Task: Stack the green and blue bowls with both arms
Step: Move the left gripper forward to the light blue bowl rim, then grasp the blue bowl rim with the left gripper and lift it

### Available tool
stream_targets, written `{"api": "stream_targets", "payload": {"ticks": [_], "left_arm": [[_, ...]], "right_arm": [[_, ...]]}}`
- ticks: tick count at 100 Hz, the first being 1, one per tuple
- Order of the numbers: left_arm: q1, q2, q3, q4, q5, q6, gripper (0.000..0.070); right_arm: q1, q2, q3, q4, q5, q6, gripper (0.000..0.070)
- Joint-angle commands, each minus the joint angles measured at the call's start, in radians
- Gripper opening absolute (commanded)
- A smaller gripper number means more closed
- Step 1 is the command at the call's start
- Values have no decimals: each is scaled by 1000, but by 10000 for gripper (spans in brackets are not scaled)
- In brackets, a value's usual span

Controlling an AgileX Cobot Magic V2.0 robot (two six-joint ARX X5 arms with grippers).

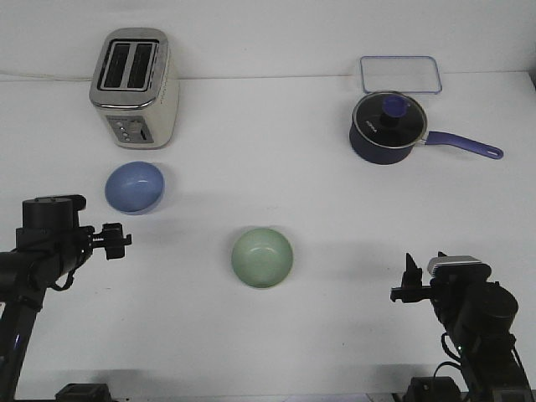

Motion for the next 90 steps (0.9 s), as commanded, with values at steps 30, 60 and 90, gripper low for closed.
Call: {"api": "stream_targets", "payload": {"ticks": [30, 60, 90], "left_arm": [[68, 354, 291, 18, 1, 3, 464], [76, 626, 446, 41, 1, 33, 464], [105, 781, 446, 76, 1, 33, 464]], "right_arm": [[2, 0, 6, 13, 0, 3, 424], [2, 0, 6, 13, 0, 3, 424], [2, 0, 6, 13, 0, 3, 424]]}}
